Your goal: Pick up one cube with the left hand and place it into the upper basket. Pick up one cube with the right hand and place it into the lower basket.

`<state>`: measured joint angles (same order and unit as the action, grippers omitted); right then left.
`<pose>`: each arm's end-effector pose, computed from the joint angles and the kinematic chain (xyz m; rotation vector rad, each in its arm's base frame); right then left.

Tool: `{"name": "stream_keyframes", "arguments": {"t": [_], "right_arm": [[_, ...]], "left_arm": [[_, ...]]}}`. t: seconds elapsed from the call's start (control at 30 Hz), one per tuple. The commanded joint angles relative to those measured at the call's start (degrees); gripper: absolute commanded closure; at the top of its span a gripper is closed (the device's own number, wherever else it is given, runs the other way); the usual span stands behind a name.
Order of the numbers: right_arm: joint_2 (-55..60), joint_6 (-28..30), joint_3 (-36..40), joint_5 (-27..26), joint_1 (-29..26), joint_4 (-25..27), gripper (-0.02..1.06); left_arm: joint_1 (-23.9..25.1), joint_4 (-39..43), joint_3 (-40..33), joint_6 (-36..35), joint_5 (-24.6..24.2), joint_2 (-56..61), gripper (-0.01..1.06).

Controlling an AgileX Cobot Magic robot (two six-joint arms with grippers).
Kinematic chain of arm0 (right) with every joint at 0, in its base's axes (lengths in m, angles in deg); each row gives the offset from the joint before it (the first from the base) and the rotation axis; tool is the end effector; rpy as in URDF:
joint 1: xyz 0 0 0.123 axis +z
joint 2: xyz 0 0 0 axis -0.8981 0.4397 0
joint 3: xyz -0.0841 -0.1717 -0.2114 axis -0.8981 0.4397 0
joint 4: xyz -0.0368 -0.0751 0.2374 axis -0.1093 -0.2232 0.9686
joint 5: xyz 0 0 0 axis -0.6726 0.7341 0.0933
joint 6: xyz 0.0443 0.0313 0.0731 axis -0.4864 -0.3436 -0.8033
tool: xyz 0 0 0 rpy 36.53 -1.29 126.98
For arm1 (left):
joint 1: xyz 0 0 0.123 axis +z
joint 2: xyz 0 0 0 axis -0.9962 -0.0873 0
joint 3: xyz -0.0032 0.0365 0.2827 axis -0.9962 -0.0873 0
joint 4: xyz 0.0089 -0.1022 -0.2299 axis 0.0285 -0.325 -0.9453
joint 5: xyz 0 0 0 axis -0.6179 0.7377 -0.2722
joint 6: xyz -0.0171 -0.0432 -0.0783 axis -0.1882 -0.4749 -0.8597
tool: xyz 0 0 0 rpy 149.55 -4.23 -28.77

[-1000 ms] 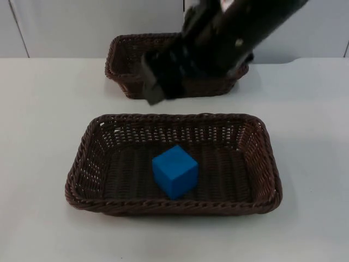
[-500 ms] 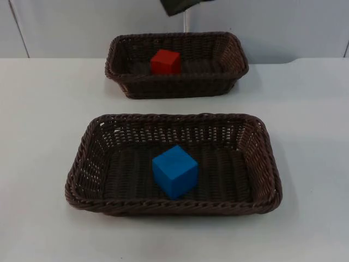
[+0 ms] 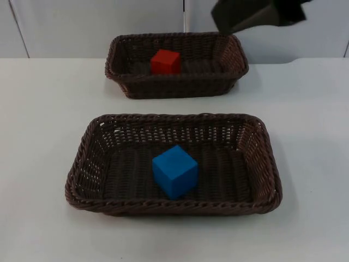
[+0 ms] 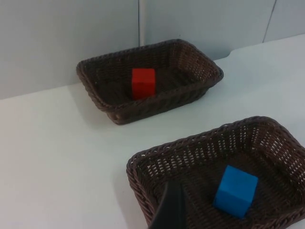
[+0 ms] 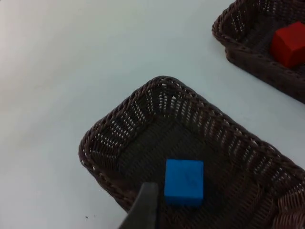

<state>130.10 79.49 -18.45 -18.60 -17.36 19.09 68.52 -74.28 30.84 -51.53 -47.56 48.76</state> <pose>0.1973 0.2049 0.3392 -0.8634 2.1007 0.4181 0.0835 -0.0399 0.3078 0.3753 1.9258 -0.3533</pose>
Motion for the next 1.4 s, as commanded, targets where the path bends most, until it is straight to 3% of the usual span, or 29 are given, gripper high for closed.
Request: {"name": "stream_keyframes", "arguments": {"t": [0.0, 0.2, 0.57, 0.67, 0.83, 0.97, 1.13, 1.37], "right_arm": [[-2.68, 0.28, 2.06, -1.23, -0.01, 0.18, 0.22], [-9.67, 0.28, 7.63, -2.45, -0.01, 0.18, 0.22], [-24.43, 2.97, 19.37, -5.42, -0.01, 0.07, 0.22], [-30.03, 3.29, 21.98, -6.09, -0.01, 0.07, 0.22], [-37.51, 3.29, 24.15, -5.43, -0.01, 0.07, 0.22], [-43.63, 3.29, 24.72, -0.34, -0.01, 0.07, 0.22], [-47.93, 3.29, 24.72, 5.70, -0.01, 0.07, 0.22], [-52.66, 3.29, 24.72, 9.76, -0.01, 0.07, 0.22]], "left_arm": [[-0.01, 0.55, -0.16, -0.04, 0.13, 0.36, 0.33], [-0.01, 2.16, -0.16, 0.11, -3.23, 4.03, 0.33], [-0.01, 4.02, -0.16, -0.32, -16.74, 19.57, 0.33], [-0.01, 6.07, -0.16, -3.85, -20.19, 24.04, 0.33], [-0.01, 9.86, 0.19, -7.91, -24.94, 26.07, 0.33], [-0.01, 15.62, 0.59, -10.20, -31.31, 26.07, 0.33], [-0.01, 16.98, -0.26, -12.74, -31.93, 26.07, 0.33], [-0.01, 14.82, -0.95, -12.56, -30.24, 26.07, 0.33]]}}
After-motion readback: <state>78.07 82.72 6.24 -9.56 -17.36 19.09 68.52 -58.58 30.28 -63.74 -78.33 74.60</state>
